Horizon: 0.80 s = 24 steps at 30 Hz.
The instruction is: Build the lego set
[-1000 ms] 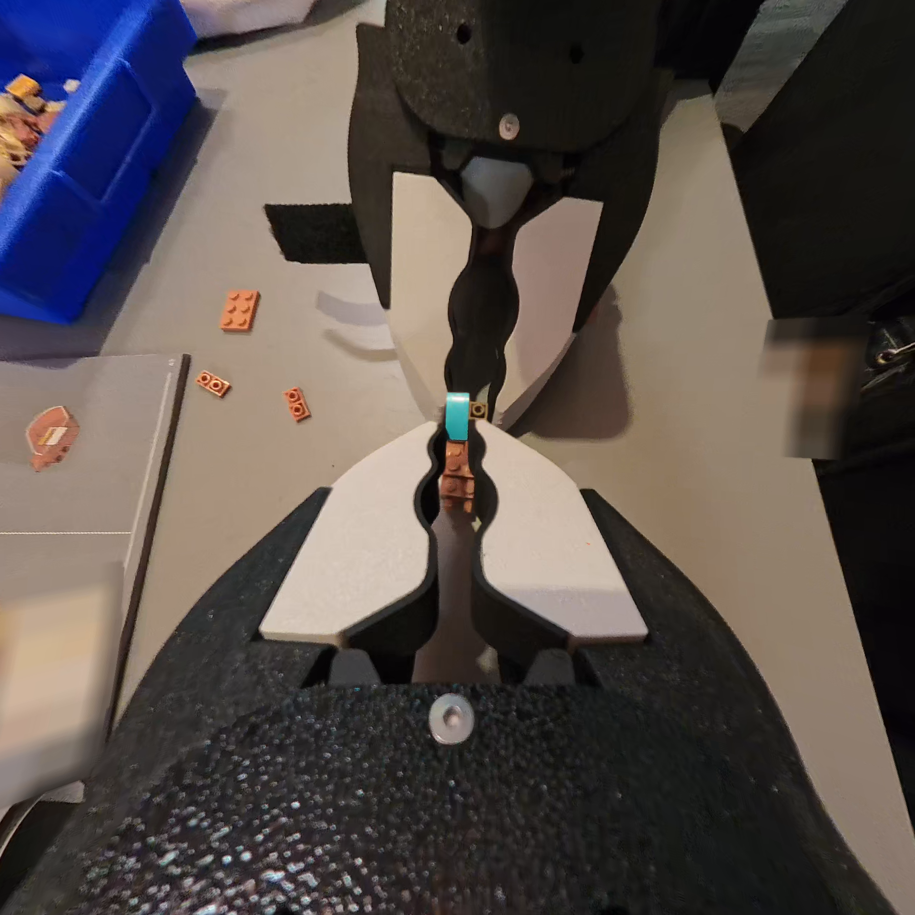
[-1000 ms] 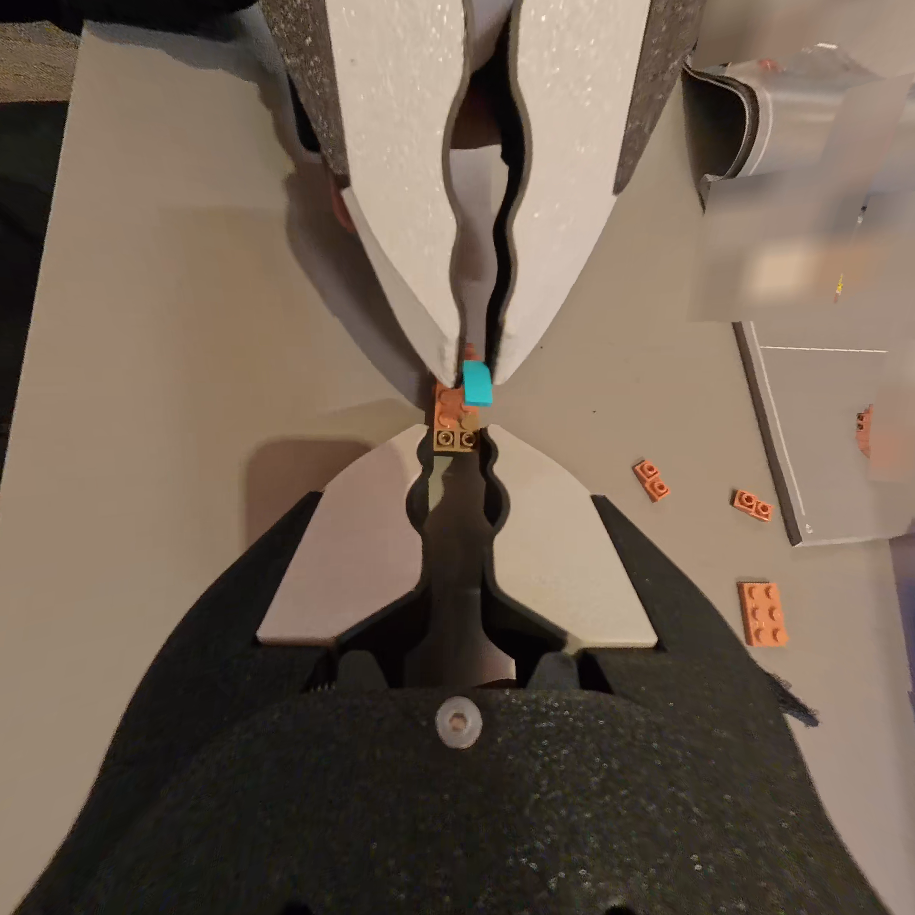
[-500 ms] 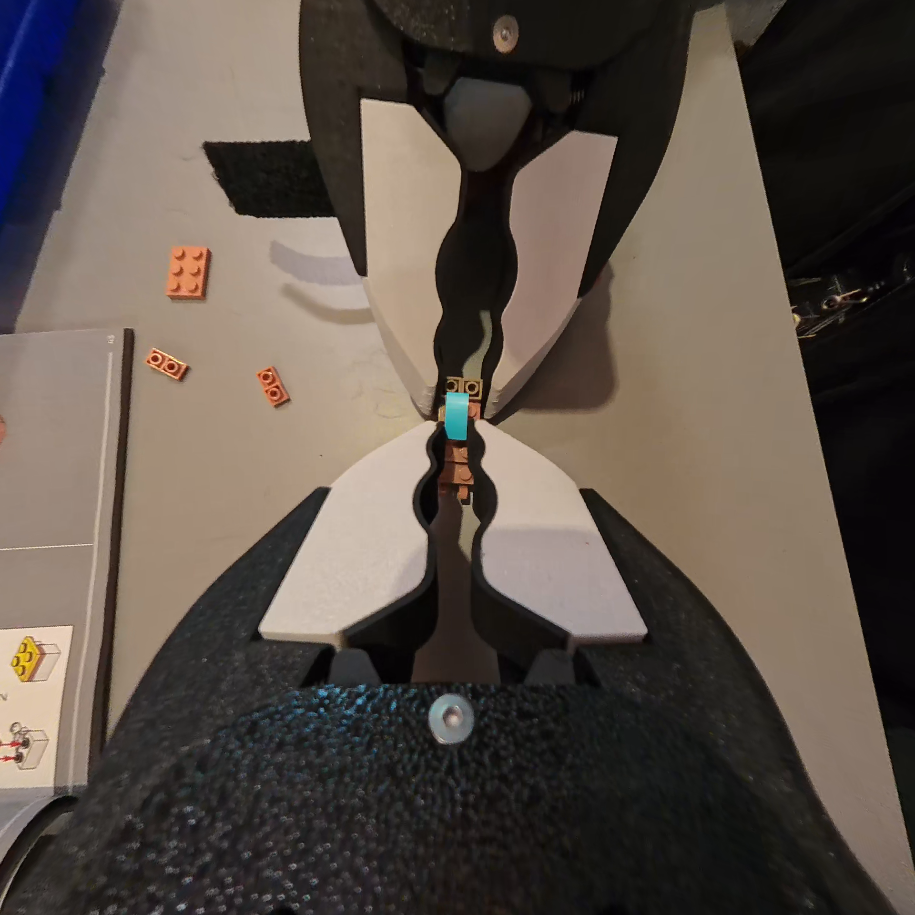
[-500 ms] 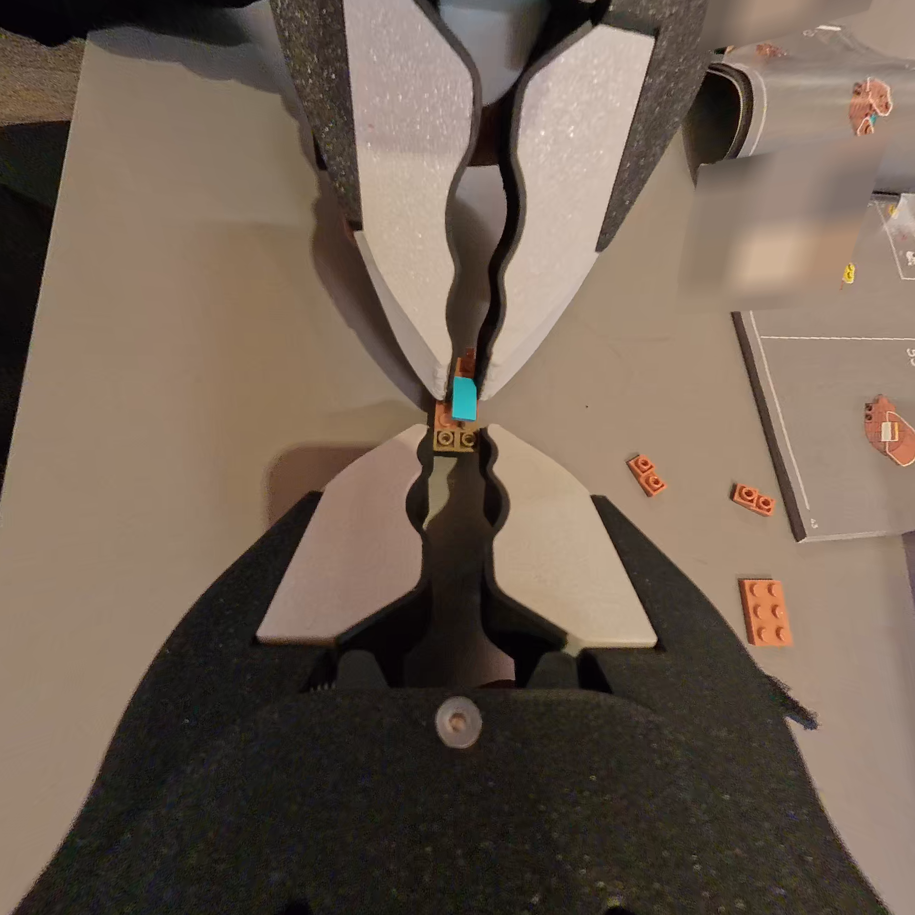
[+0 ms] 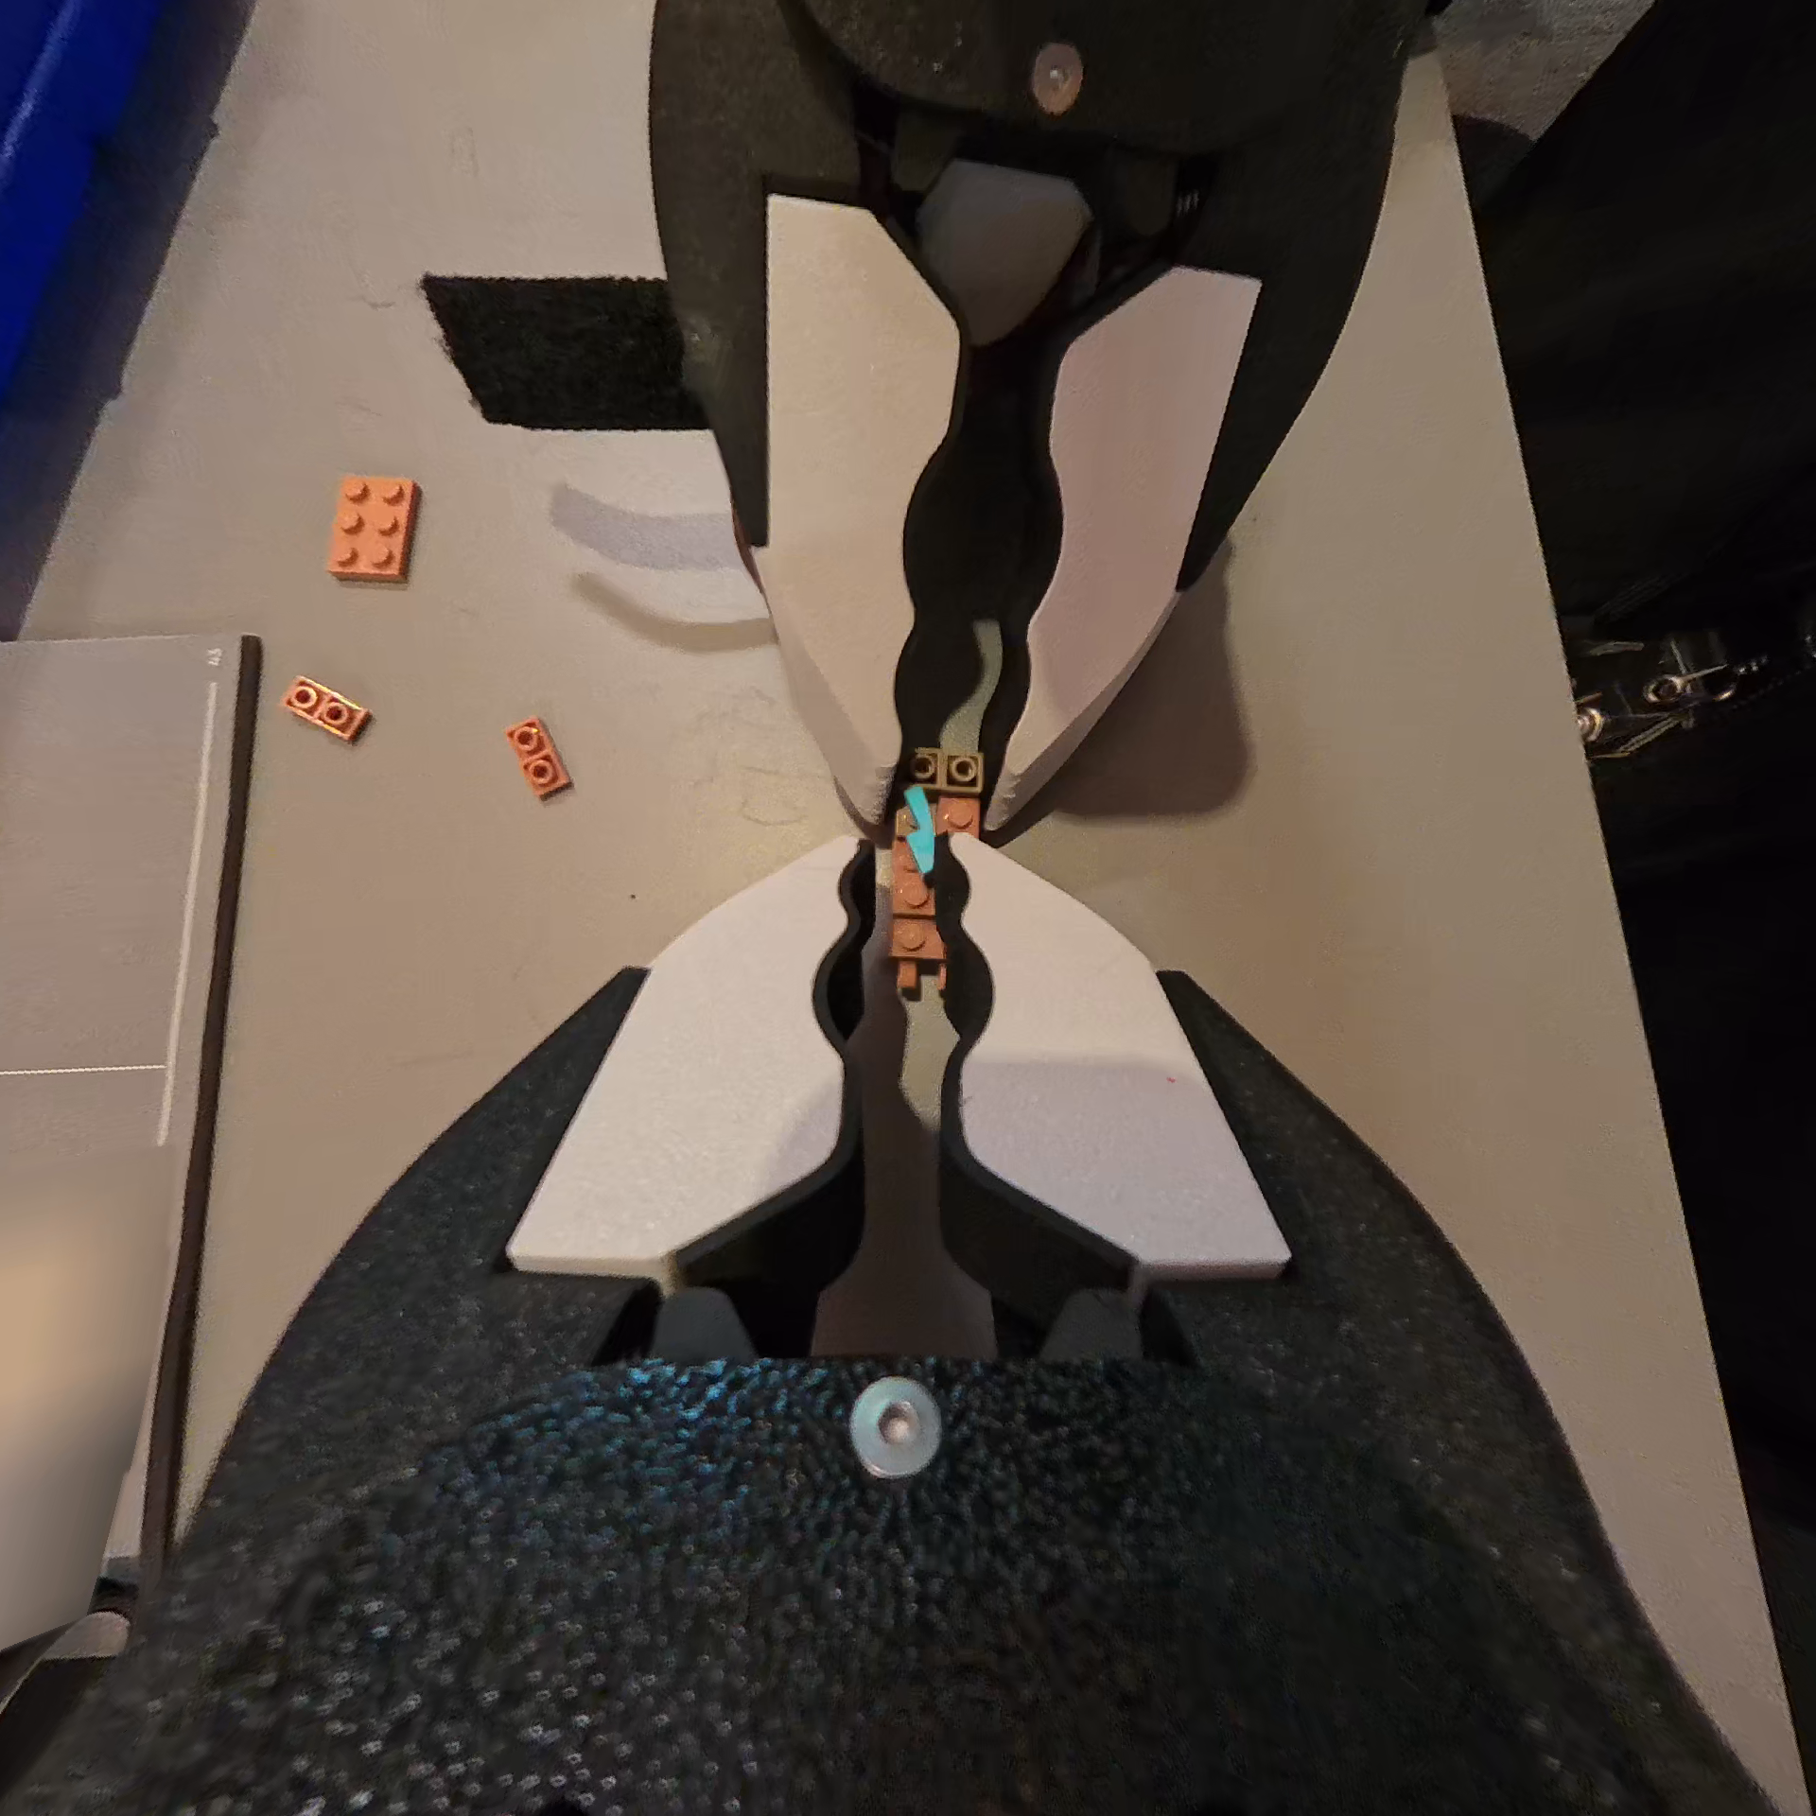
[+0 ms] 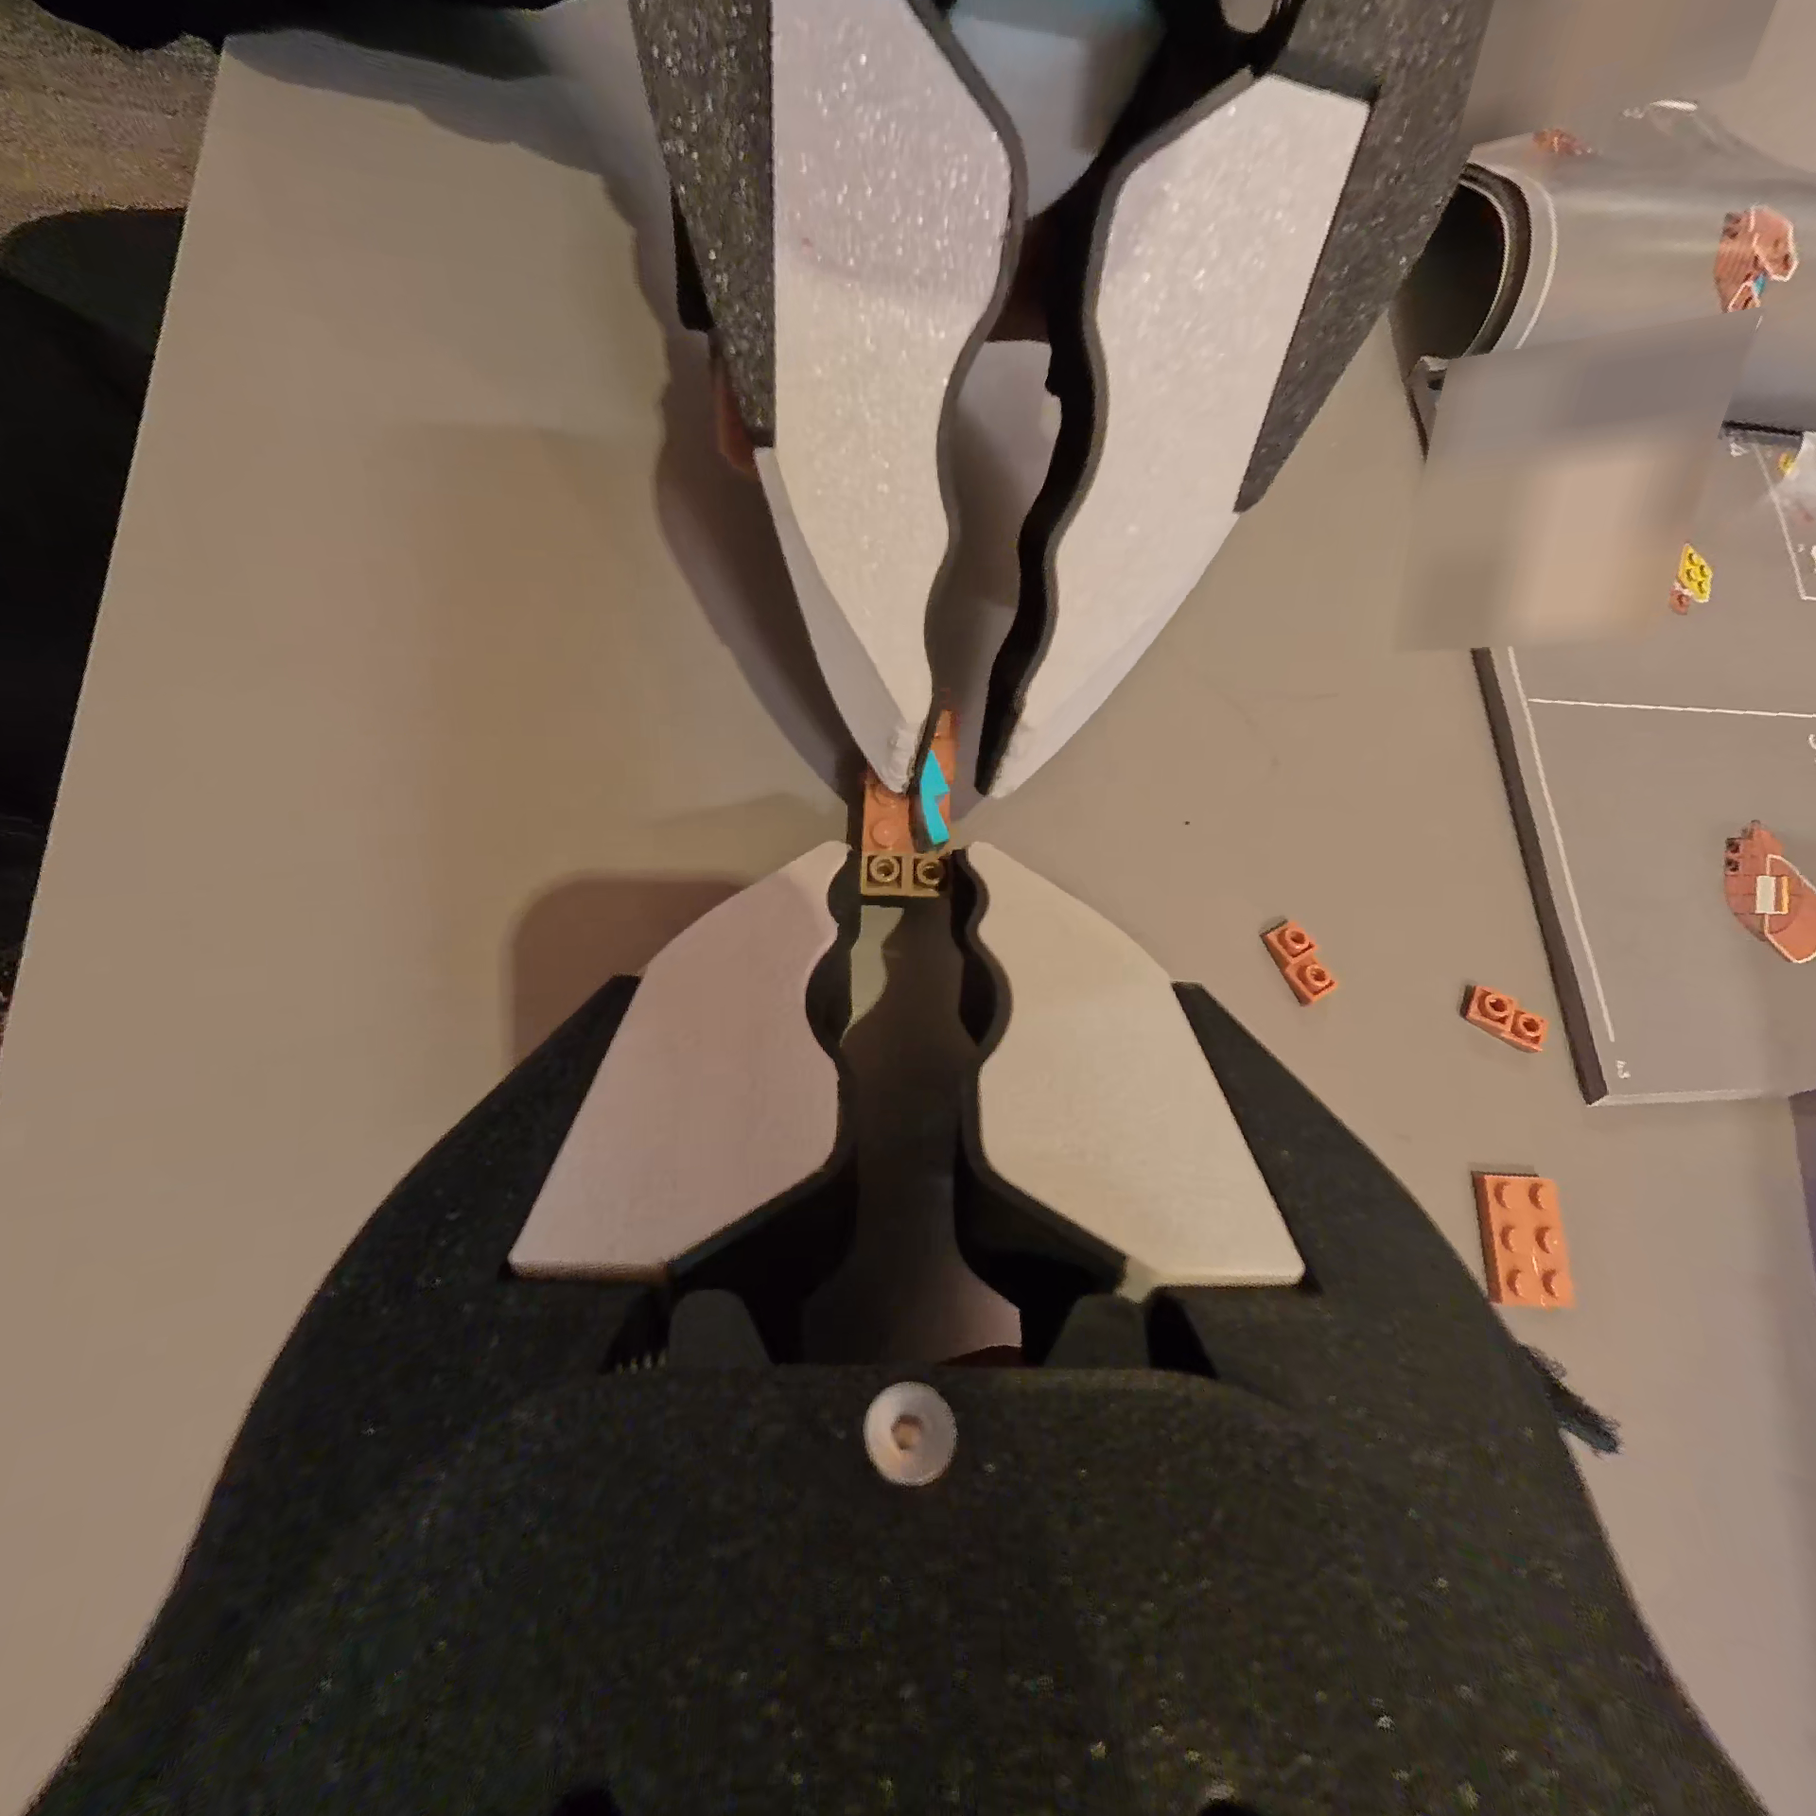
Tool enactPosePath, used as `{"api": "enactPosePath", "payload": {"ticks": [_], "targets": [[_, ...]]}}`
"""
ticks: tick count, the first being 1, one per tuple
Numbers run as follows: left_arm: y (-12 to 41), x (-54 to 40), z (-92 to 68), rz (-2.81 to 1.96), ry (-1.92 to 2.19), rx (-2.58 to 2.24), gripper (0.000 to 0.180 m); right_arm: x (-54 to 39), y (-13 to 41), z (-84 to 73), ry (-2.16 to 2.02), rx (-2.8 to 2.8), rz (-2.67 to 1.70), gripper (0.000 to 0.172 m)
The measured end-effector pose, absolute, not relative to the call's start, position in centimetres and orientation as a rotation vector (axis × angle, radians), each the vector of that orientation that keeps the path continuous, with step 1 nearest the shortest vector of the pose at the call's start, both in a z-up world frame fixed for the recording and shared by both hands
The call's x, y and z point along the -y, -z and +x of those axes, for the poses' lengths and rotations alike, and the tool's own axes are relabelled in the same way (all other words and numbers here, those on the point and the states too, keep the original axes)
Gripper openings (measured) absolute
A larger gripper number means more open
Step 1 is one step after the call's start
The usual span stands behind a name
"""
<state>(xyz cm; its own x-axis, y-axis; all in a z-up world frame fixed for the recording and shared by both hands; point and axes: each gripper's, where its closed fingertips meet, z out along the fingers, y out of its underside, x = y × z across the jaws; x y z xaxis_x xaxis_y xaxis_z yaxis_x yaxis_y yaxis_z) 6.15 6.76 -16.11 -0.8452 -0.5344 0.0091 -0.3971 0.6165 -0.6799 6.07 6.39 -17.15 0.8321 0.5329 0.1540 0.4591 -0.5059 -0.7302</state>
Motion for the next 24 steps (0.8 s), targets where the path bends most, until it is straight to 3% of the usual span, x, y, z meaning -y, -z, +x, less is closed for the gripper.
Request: {"api": "enactPosePath", "payload": {"ticks": [24], "targets": [[15.9,-5.2,4.0,-0.793,1.325,-2.764,0.003,-5.4,16.5,4.5,-0.054,0.922,-2.033,0.017]]}}
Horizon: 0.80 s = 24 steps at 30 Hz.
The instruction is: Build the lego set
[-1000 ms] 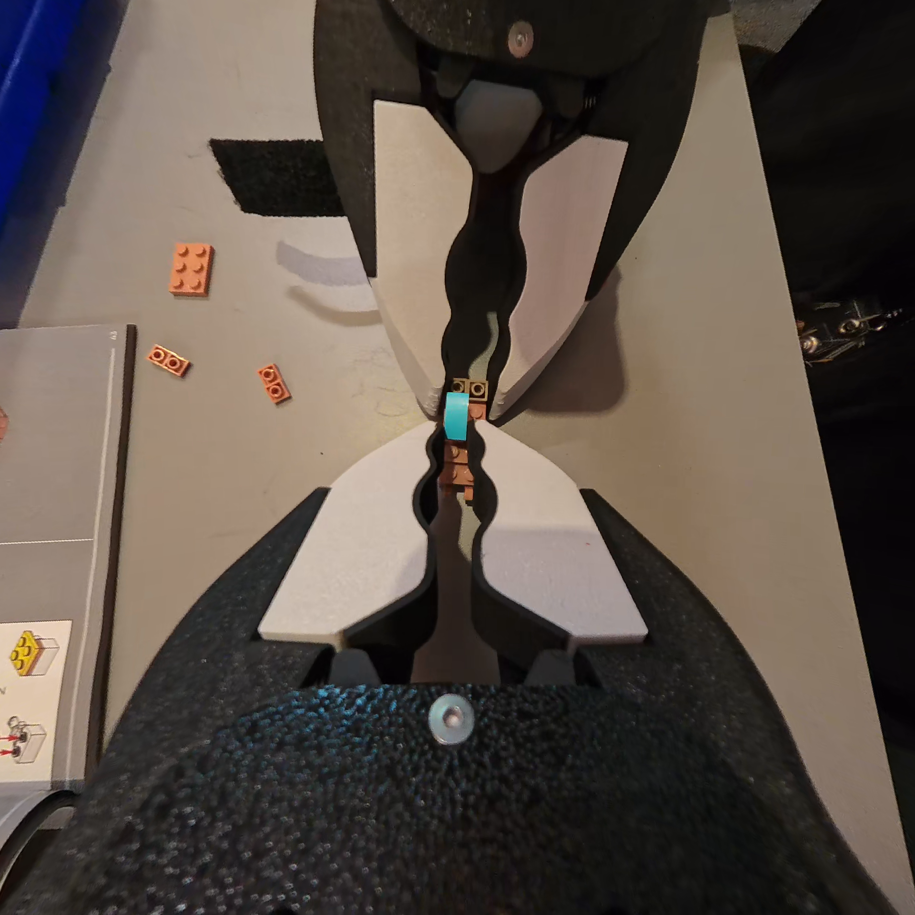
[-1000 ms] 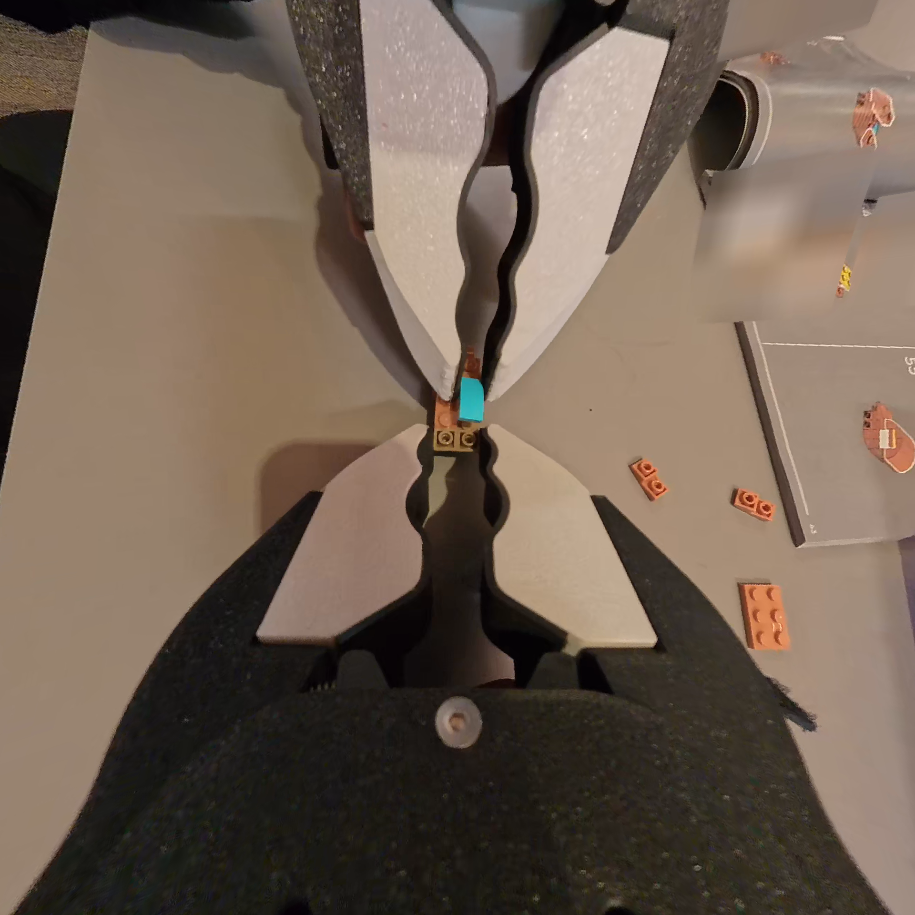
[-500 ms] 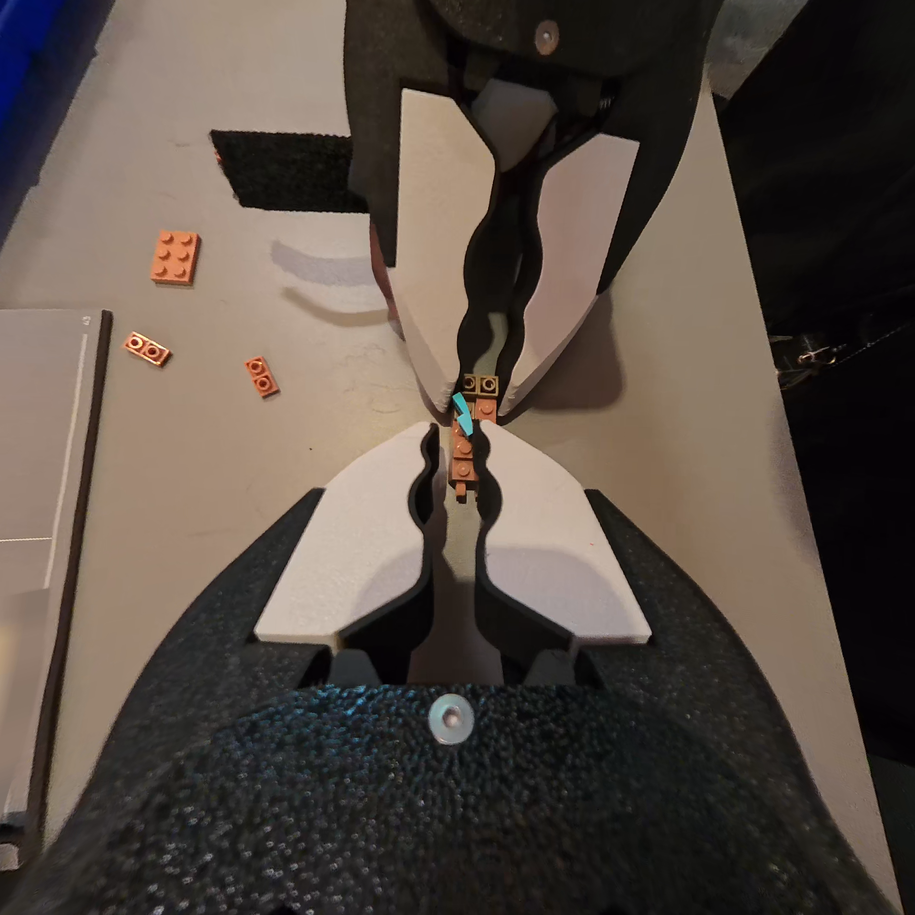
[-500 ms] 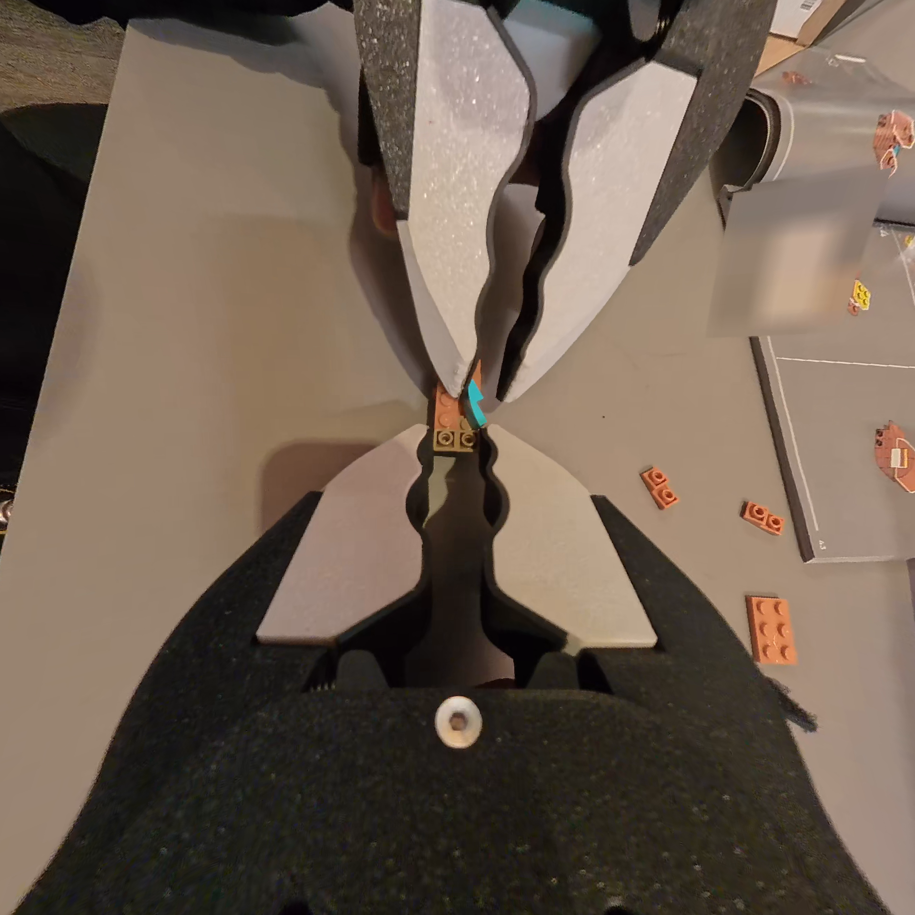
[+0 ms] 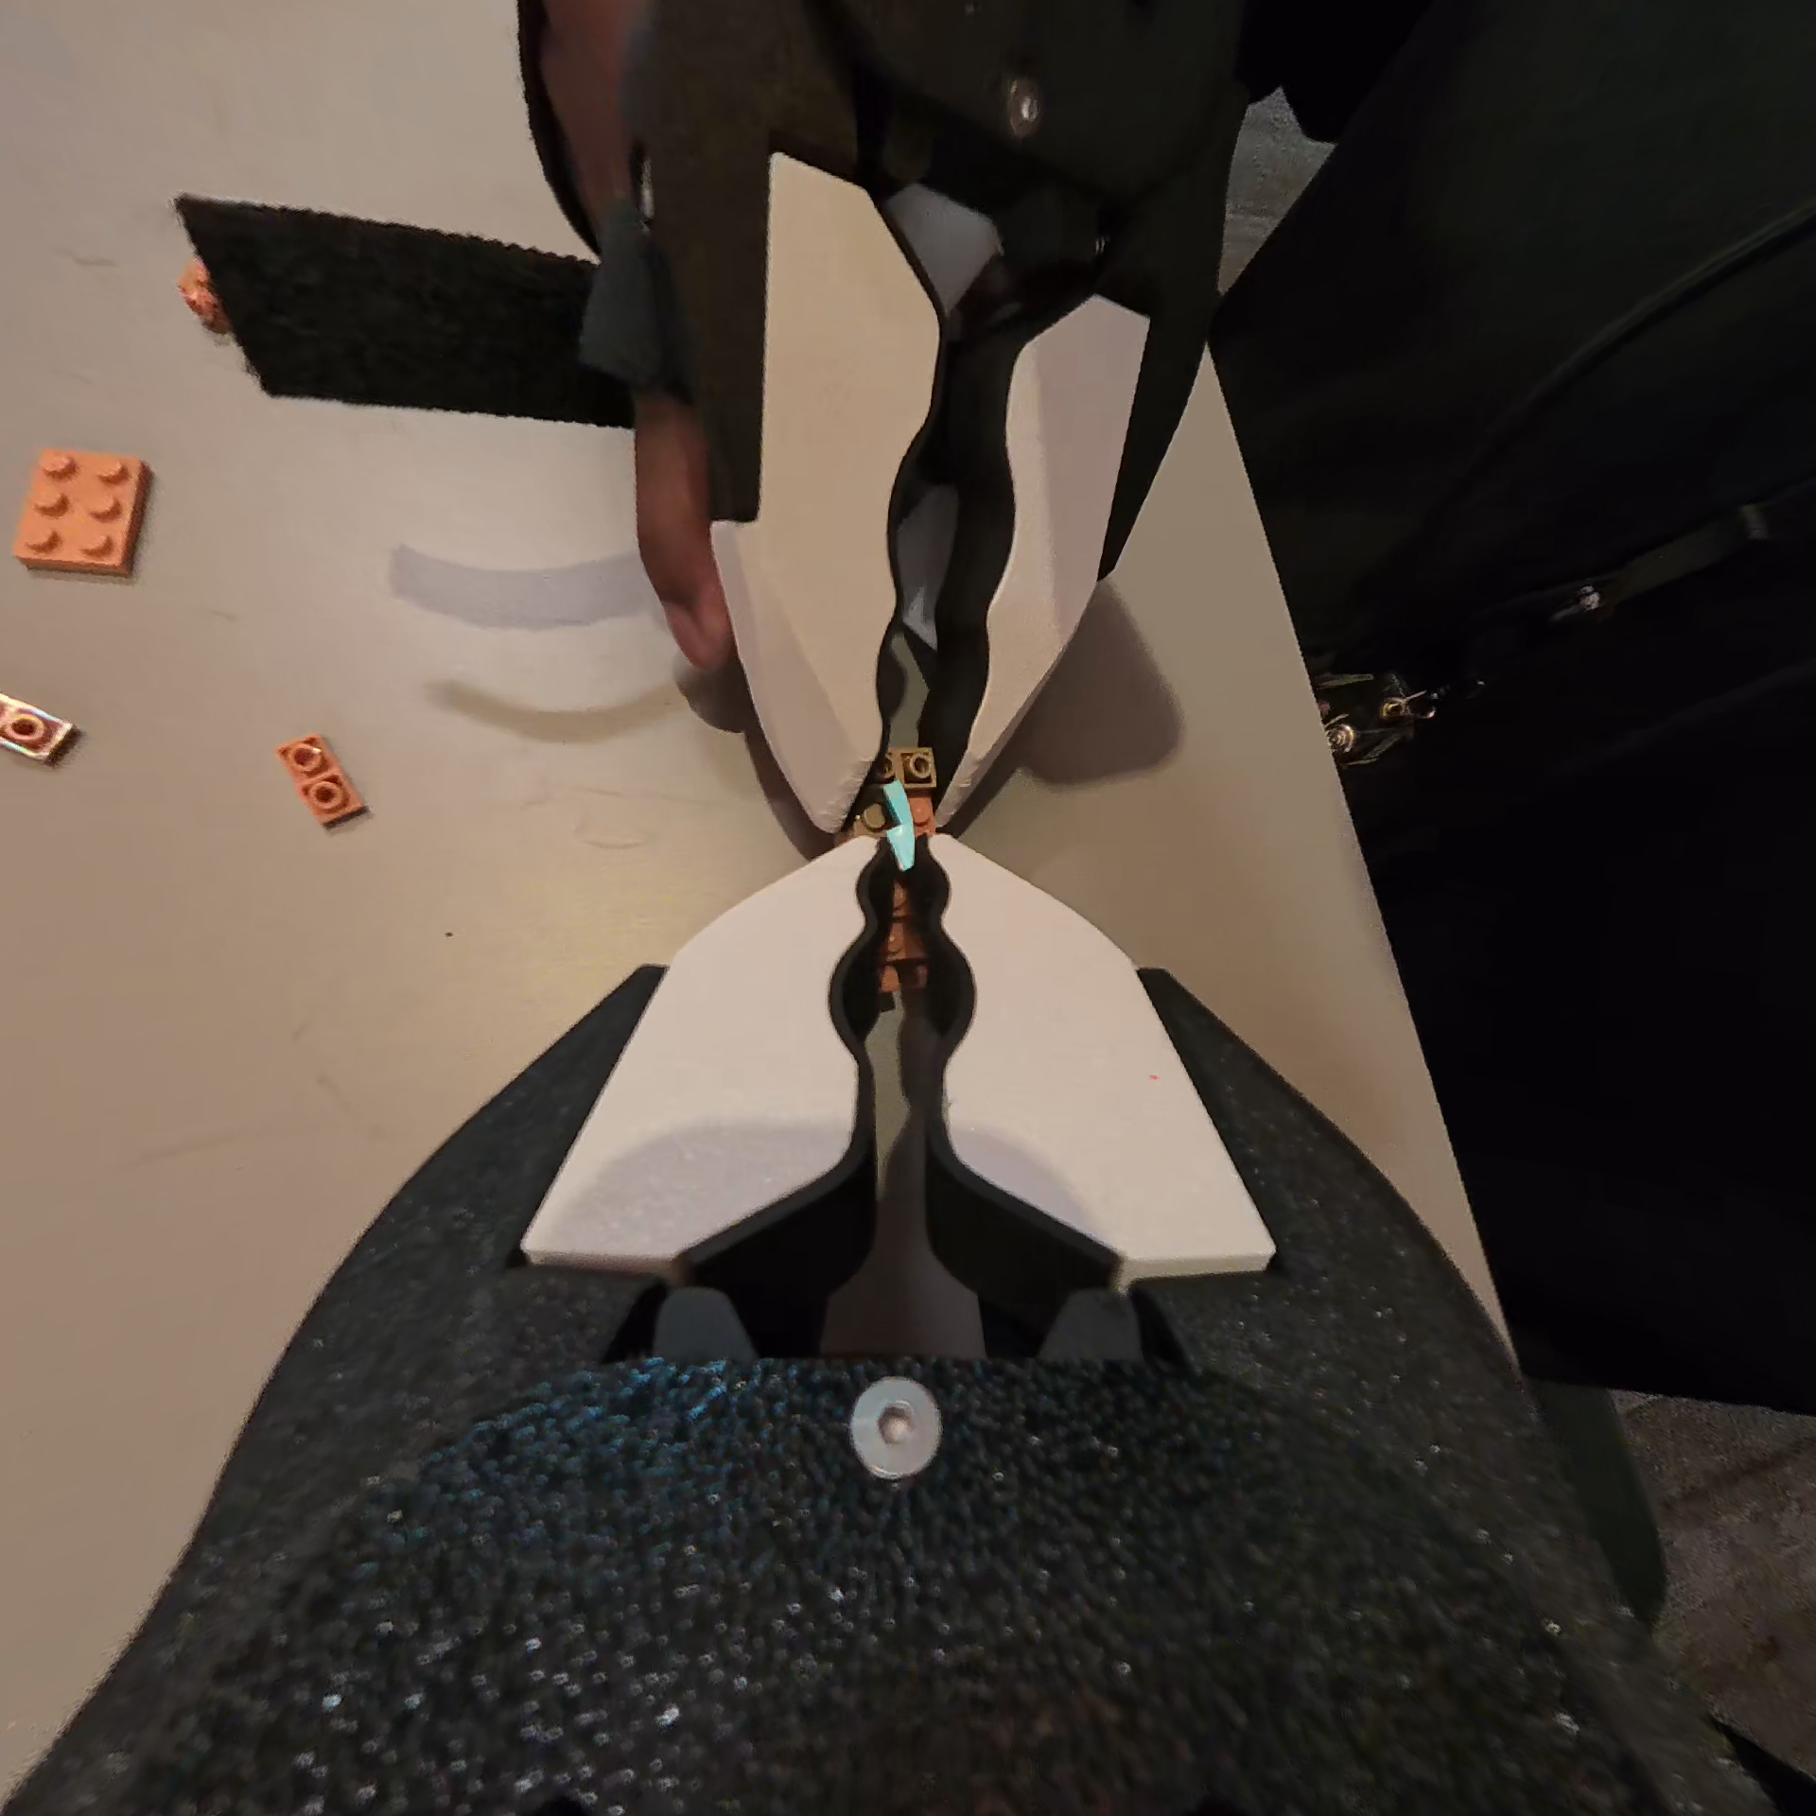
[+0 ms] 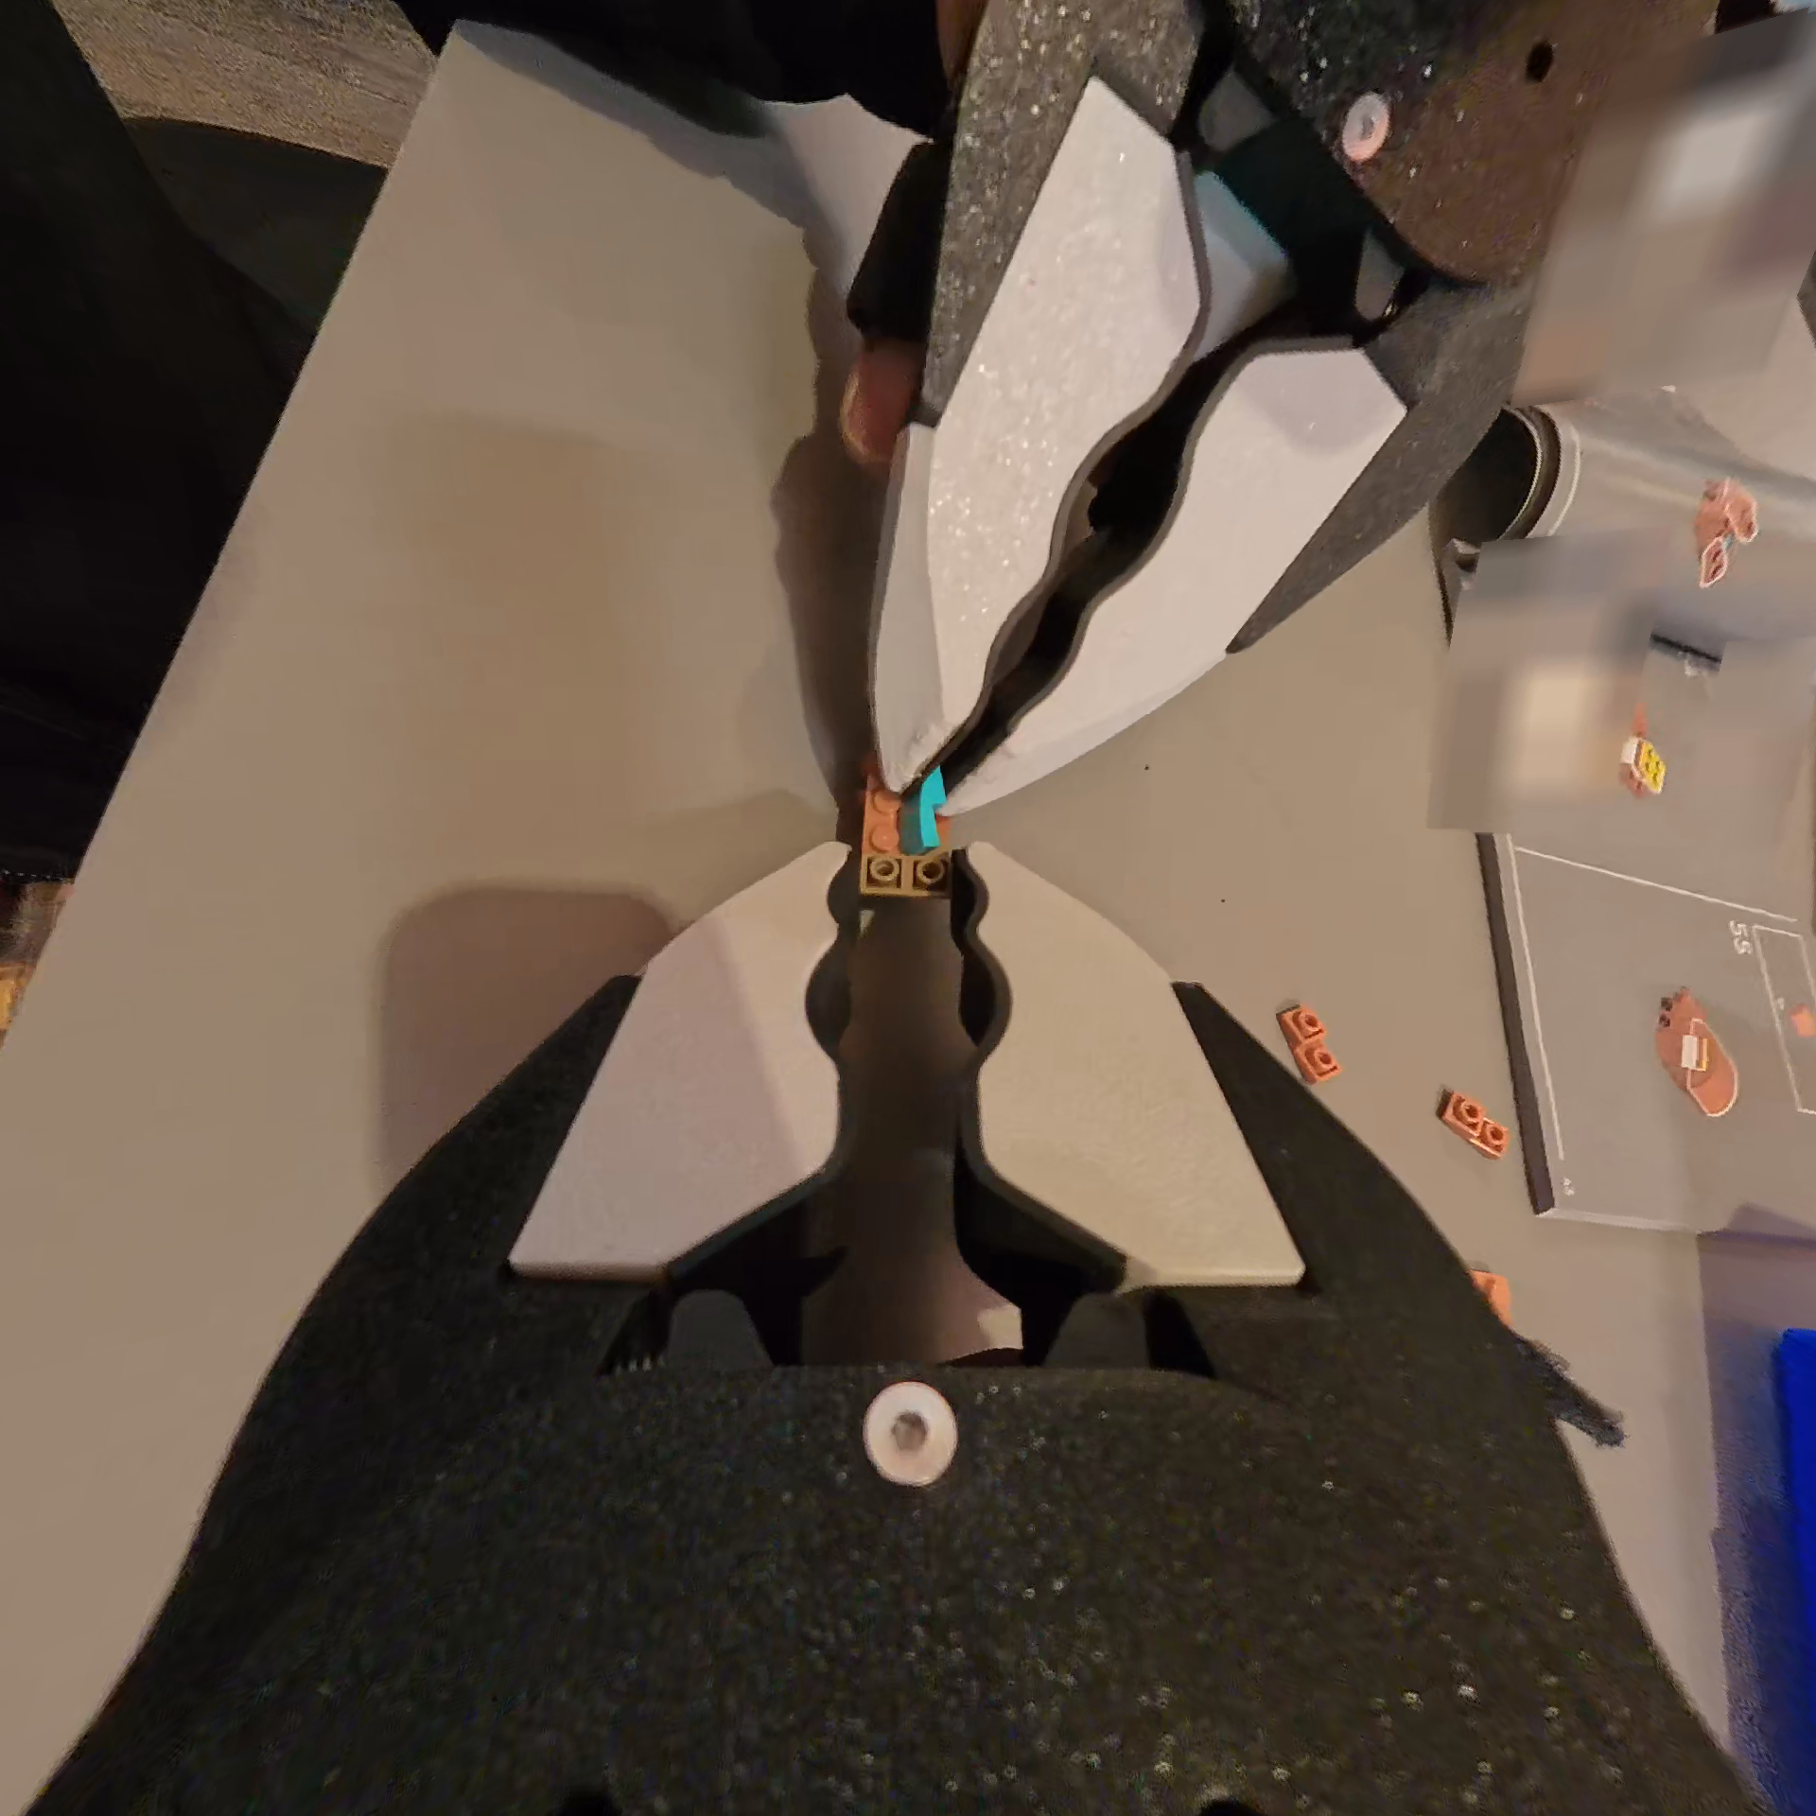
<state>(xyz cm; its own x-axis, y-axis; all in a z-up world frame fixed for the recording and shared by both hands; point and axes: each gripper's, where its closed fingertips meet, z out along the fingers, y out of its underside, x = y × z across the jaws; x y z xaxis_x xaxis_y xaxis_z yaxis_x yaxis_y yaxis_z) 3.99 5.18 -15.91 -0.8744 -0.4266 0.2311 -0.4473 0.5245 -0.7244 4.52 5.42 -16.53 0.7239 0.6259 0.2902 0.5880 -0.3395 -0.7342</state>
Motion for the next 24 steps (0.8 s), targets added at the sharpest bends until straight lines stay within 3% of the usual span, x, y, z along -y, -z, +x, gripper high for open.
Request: {"api": "enactPosePath", "payload": {"ticks": [24], "targets": [[15.8,-5.55,4.3,0.867,-1.299,2.805,0.008,-5.56,15.71,4.07,0.148,1.03,-1.848,0.017]]}}
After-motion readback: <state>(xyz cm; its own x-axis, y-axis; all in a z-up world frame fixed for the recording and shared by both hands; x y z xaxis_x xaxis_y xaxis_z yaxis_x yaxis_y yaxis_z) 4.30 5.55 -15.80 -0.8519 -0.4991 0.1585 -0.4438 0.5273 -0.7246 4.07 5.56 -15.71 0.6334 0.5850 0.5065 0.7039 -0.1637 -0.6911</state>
